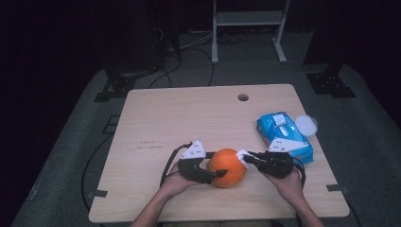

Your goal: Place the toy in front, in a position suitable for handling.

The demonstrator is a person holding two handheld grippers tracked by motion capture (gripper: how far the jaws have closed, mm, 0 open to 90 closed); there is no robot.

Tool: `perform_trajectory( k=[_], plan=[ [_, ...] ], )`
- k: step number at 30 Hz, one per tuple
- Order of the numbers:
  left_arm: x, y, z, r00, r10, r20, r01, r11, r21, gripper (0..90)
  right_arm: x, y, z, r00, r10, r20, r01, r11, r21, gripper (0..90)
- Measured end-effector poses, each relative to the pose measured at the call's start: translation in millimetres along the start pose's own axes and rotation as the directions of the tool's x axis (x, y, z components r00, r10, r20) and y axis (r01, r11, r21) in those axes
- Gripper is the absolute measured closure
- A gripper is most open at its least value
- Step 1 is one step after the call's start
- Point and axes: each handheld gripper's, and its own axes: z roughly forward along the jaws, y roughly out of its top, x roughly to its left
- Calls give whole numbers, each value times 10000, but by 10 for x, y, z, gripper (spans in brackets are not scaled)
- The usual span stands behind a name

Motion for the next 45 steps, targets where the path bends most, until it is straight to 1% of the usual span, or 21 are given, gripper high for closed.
perform_trajectory(
  k=[2,4,8,10,12,13,14,16,18,20,21,23,26,28,31,33,34,37,39,42,45],
  plan=[
    [-14,1,18,10000,-35,-88,35,10000,-21,299,54,40,-8,9995,-283,143,284,9996,-70,812],
    [-26,2,41,9998,-57,-172,57,10000,-33,299,159,97,-22,9988,-461,-177,454,9983,-368,812],
    [-45,-1,46,9999,-11,-113,10,10000,-36,292,216,129,-18,9967,-784,-193,776,9962,-386,812],
    [-51,-4,38,9994,94,334,-94,10000,-14,264,143,98,-17,9981,-603,-136,598,9977,-326,812],
    [-49,-9,2,9940,210,1073,-195,9997,-150,249,100,70,-29,9985,-542,53,543,9982,-239,812],
    [-46,-10,-17,9919,254,1246,-216,9993,-313,249,87,58,-43,9987,-475,159,479,9985,-265,812],
    [-44,-6,-19,9929,338,1141,-287,9985,-456,240,71,51,-54,9987,-468,188,473,9985,-270,812],
    [-52,10,37,9982,373,478,-356,9987,-374,161,66,47,-44,9995,-318,7,318,9990,-318,811],
    [-70,1,139,9986,341,403,-339,9994,-53,84,104,64,2,9991,-389,-141,384,9987,-323,811],
    [-116,-32,188,9979,643,60,-644,9979,65,84,155,86,40,9979,-636,-92,634,9977,-228,810],
    [-126,-40,168,9969,777,-119,-777,9970,-24,143,174,94,46,9969,-789,20,789,9967,-173,810],
    [-106,-20,121,9975,696,-156,-697,9975,-121,251,162,95,19,9969,-782,110,784,9967,-219,811],
    [-84,19,64,9992,403,-2,-403,9987,-303,301,157,103,-36,9977,-664,120,668,9969,-420,811],
    [-82,35,40,9992,392,22,-391,9989,-272,305,233,125,-48,9960,-885,155,892,9947,-506,811],
    [-51,45,7,9999,144,-91,-147,9994,-319,307,328,167,-46,9940,-1064,-236,1043,9916,-768,810],
    [-33,28,12,9996,51,-275,-58,9996,-264,304,364,181,-27,9912,-1313,-158,1299,9892,-677,810],
    [-27,7,30,9992,21,-405,-29,9998,-184,294,356,176,-17,9909,-1339,-118,1330,9892,-624,810],
    [-5,-26,59,9997,-198,-141,195,9995,-256,179,245,106,21,9928,-1189,151,1193,9924,-294,810],
    [-4,-29,60,9998,-90,-194,87,9998,-176,145,166,73,12,9945,-981,367,988,9950,-174,810],
    [0,-38,60,9991,-113,-415,100,9995,-311,219,153,55,-10,9941,-946,529,955,9953,-141,810],
    [16,-33,93,9944,-827,-658,791,9953,-562,248,260,100,-3,9926,-1182,291,1191,9924,-319,810]
  ],
)
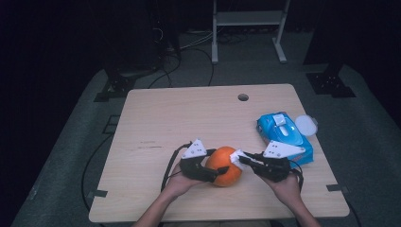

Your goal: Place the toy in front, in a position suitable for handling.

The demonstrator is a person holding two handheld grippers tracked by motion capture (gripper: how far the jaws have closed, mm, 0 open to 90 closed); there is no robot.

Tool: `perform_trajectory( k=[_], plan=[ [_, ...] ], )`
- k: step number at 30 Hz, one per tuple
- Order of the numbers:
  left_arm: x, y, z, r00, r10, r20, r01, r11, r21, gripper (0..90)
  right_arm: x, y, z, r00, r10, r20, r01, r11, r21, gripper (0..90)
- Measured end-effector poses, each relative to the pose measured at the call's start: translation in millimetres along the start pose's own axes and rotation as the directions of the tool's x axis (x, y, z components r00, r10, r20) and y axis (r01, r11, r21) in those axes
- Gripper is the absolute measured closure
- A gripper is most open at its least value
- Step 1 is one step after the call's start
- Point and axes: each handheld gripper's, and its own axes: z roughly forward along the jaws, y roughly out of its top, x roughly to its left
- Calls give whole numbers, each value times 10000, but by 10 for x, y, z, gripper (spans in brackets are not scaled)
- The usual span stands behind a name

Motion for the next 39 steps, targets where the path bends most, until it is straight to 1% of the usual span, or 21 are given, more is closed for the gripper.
perform_trajectory(
  k=[1,3,5,7,9,11,13,14,17,19,21,24,27,30,31,32,34,35,37,38,39],
  plan=[
    [-6,0,11,10000,-23,12,23,10000,-18,248,65,37,21,9996,-259,-120,258,9997,-28,810],
    [-28,-7,15,9997,219,102,-220,9997,59,218,145,73,53,9977,-669,-45,669,9977,104,810],
    [-19,-26,6,9988,361,329,-362,9993,30,149,131,63,60,9979,-630,-126,632,9979,124,810],
    [-18,-46,7,9982,535,275,-538,9985,109,95,75,33,49,9991,-423,-77,424,9991,90,810],
    [-27,-51,21,9988,452,206,-454,9989,95,130,26,23,26,9996,-269,82,268,9996,66,810],
    [-62,-30,35,9979,654,-35,-653,9978,143,212,47,30,21,9989,-385,285,383,9992,71,810],
    [-104,-20,61,9965,835,-37,-834,9963,194,245,106,47,25,9977,-582,337,582,9983,20,810],
    [-135,-26,80,9943,1063,7,-1063,9941,223,252,145,60,27,9978,-621,229,621,9981,12,810],
    [-181,-35,80,9893,1459,2,-1458,9886,362,253,210,91,57,9952,-958,177,957,9954,43,810],
    [-176,-51,66,9882,1515,207,-1520,9880,275,250,177,92,45,9953,-945,214,944,9955,83,810],
    [-186,-72,63,9847,1699,392,-1707,9852,175,218,113,81,11,9932,-952,676,945,9954,131,810],
    [-204,-69,98,9864,1608,349,-1613,9868,115,192,22,40,-39,9932,-710,926,699,9974,157,810],
    [-251,-58,140,9811,1910,302,-1917,9812,241,216,128,59,-17,9921,-941,824,930,9955,179,809],
    [-306,-89,144,9667,2524,419,-2538,9667,329,209,262,104,28,9891,-1401,451,1390,9900,255,809],
    [-296,-89,135,9675,2490,448,-2504,9677,284,179,274,108,40,9854,-1635,479,1618,9861,370,809],
    [-272,-88,119,9703,2364,509,-2376,9712,186,158,258,105,37,9861,-1587,491,1570,9869,371,808],
    [-228,-84,102,9787,2012,414,-2019,9793,143,129,183,89,15,9904,-1272,538,1254,9915,352,808],
    [-201,-80,111,9837,1750,412,-1766,9836,372,117,137,75,-1,9919,-1084,659,1067,9939,289,809],
    [-191,-96,117,9843,1711,444,-1728,9842,383,183,49,52,-37,9938,-825,742,811,9965,216,808],
    [-198,-93,126,9845,1700,421,-1717,9843,410,248,22,41,-54,9949,-743,686,732,9971,184,808],
    [-205,-83,137,9835,1772,364,-1788,9828,467,267,28,39,-60,9949,-718,709,708,9973,169,808]
  ],
)
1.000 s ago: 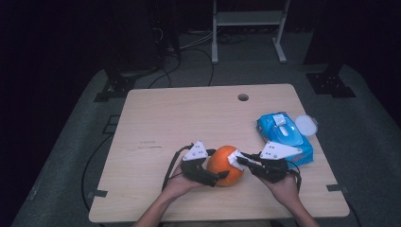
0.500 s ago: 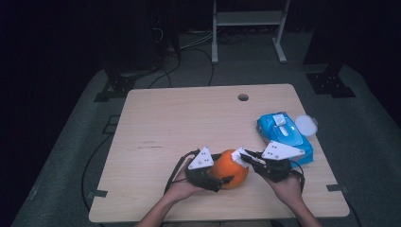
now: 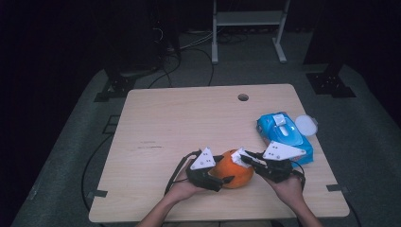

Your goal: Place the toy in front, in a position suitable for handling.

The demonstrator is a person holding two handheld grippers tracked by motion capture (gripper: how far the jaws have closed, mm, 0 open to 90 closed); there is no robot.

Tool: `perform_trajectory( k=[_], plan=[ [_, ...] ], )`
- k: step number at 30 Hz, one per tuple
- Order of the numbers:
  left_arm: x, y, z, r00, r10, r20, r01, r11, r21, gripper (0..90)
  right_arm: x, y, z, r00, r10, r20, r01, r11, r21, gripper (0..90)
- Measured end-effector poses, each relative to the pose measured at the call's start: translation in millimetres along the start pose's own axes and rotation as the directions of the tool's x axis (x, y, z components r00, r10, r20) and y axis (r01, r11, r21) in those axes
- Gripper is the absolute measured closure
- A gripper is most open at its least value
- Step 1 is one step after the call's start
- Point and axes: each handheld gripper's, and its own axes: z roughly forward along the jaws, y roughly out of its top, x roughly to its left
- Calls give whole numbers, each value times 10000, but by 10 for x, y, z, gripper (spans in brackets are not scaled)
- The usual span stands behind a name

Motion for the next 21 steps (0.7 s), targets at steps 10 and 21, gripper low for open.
perform_trajectory(
  k=[10,21],
  plan=[
    [-26,-30,2,10000,71,-35,-71,9999,78,313,270,94,94,9943,-963,-465,979,9947,325,810],
    [-138,-21,63,9947,1004,202,-1008,9947,216,290,52,45,-30,9987,-326,-383,339,9989,337,809]
  ],
)
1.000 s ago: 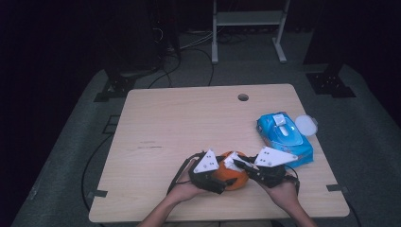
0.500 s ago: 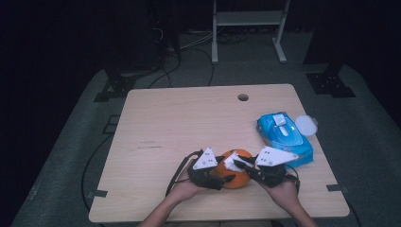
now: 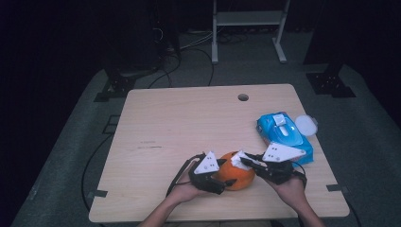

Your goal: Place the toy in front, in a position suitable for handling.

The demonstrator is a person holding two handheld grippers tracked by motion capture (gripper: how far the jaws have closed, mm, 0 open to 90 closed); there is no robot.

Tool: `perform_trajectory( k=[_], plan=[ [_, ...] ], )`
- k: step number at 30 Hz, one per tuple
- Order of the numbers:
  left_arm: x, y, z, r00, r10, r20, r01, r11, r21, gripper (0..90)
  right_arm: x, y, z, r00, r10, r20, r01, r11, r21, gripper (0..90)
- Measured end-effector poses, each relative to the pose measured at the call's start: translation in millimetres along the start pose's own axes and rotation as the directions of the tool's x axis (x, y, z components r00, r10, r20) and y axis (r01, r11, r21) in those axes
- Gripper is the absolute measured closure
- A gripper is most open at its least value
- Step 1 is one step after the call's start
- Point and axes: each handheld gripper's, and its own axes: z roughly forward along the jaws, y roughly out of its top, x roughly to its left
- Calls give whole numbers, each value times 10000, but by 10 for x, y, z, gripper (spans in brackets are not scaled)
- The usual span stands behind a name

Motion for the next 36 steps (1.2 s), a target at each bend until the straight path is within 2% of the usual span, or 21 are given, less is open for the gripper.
perform_trajectory(
  k=[2,4,8,12,13,14,16,17,20,23,27,29,33,35,36],
  plan=[
    [-63,13,16,9985,541,-53,-540,9983,205,286,48,23,54,9994,-246,-262,251,9995,200,809],
    [-103,19,21,9956,935,-74,-932,9951,343,286,40,30,86,9986,-119,-510,134,9995,294,810],
    [-73,2,5,9971,762,-30,-761,9969,173,293,-104,-23,72,9975,417,-571,-394,9984,402,810],
    [-50,-12,1,9976,692,71,-693,9976,86,293,-239,-96,15,9973,723,-103,-718,9965,438,809],
    [-44,-14,-2,9979,646,72,-647,9979,79,293,-266,-117,-7,9975,689,157,-697,9962,529,810],
    [-29,-19,-8,9986,524,96,-524,9986,58,292,-281,-130,-19,9971,720,262,-734,9956,586,810],
    [1,-32,-12,9996,237,128,-236,9997,-78,292,-326,-163,-50,9946,1012,217,-1021,9935,507,810],
    [23,-40,-18,9998,132,142,-131,9999,-104,291,-325,-166,-54,9947,1009,190,-1017,9937,475,810],
    [77,-57,-23,9991,-393,136,396,9989,-232,289,-259,-125,-69,9958,908,97,-910,9956,224,810],
    [94,-59,-21,9985,-534,122,537,9982,-271,286,-150,-29,-73,9967,703,-415,-712,9973,-194,811],
    [128,-71,-55,9972,-735,96,737,9969,-271,281,-67,29,-54,9985,232,-488,-240,9996,-140,811],
    [182,-98,-87,9935,-1132,101,1135,9928,-395,277,-83,19,-74,9984,337,-461,-342,9994,-99,811],
    [301,-142,-143,9824,-1865,109,1868,9808,-554,268,-229,-44,-159,9971,706,-289,-708,9975,-72,811],
    [320,-149,-144,9788,-2041,185,2049,9768,-617,267,-278,-83,-179,9965,828,-152,-827,9966,54,811],
    [315,-148,-136,9792,-2016,207,2026,9773,-620,266,-289,-99,-175,9965,832,-108,-830,9964,167,811]
  ],
)
